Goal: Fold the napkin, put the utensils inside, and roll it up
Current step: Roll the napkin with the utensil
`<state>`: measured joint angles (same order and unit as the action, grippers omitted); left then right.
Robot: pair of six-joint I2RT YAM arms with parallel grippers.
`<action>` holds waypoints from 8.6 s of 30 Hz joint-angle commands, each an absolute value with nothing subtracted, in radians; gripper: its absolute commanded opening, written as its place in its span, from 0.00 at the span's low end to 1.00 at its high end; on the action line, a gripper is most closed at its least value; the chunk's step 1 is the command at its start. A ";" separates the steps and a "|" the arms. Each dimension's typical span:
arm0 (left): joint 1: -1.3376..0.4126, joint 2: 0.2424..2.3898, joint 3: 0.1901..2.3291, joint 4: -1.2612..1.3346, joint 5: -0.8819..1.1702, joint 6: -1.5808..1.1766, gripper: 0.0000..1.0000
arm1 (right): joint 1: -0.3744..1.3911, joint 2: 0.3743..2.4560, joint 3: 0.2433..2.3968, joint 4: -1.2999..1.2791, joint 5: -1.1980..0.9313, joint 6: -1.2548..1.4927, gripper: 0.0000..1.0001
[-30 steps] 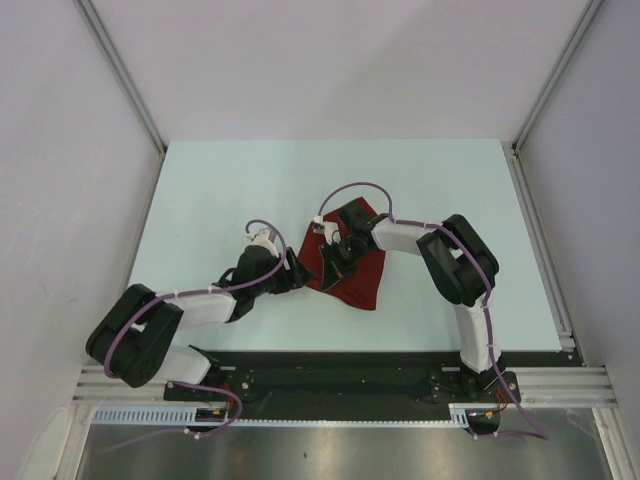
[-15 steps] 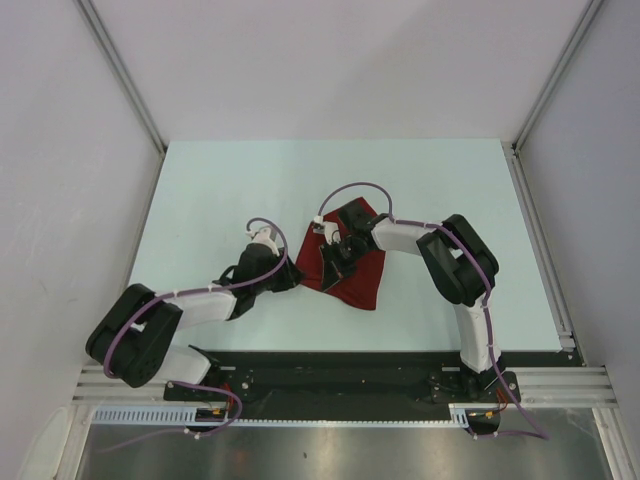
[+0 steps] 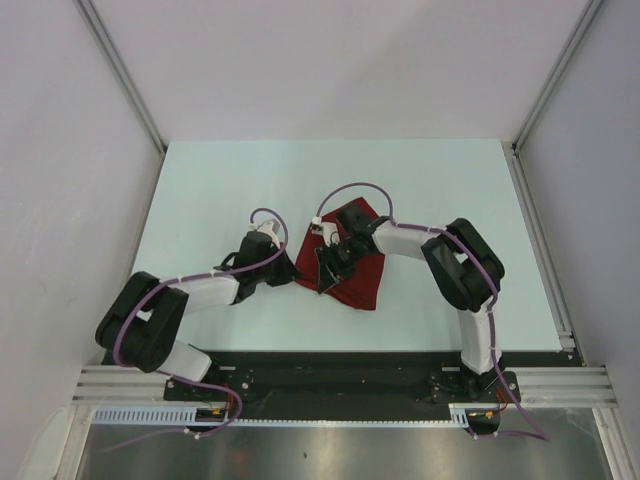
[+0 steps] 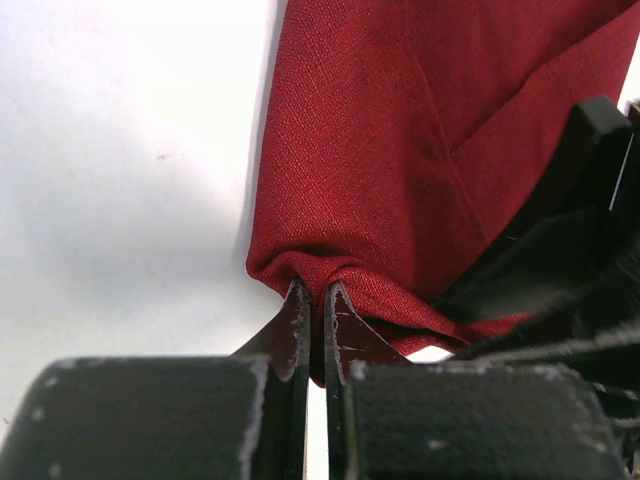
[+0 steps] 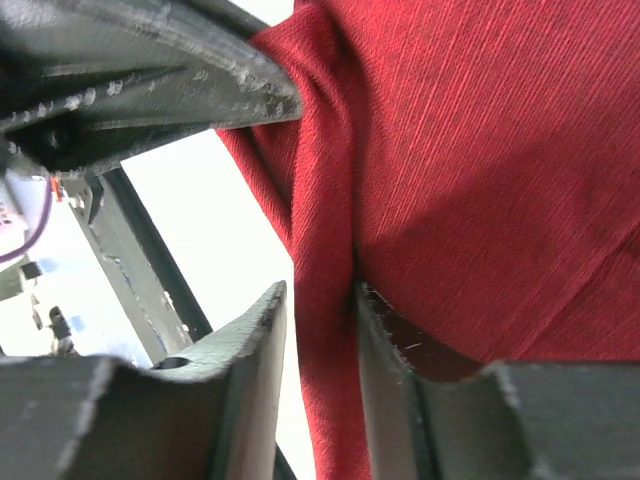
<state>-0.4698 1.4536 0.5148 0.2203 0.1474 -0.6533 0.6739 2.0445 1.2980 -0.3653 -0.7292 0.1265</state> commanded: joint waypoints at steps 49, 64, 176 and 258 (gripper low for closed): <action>-0.384 1.525 0.630 0.140 0.298 -0.563 0.00 | 1.183 1.813 0.916 0.005 0.633 -0.118 0.35; -0.356 1.310 0.560 0.173 0.190 -0.575 0.73 | 0.893 1.749 1.086 -0.316 -0.287 0.032 0.00; -0.445 1.532 0.643 0.146 0.172 -0.385 0.00 | 0.930 1.667 1.071 -0.275 0.011 0.012 0.63; -0.382 1.644 0.710 0.052 0.178 -0.387 0.00 | 0.993 1.566 1.008 -0.557 0.040 0.064 0.31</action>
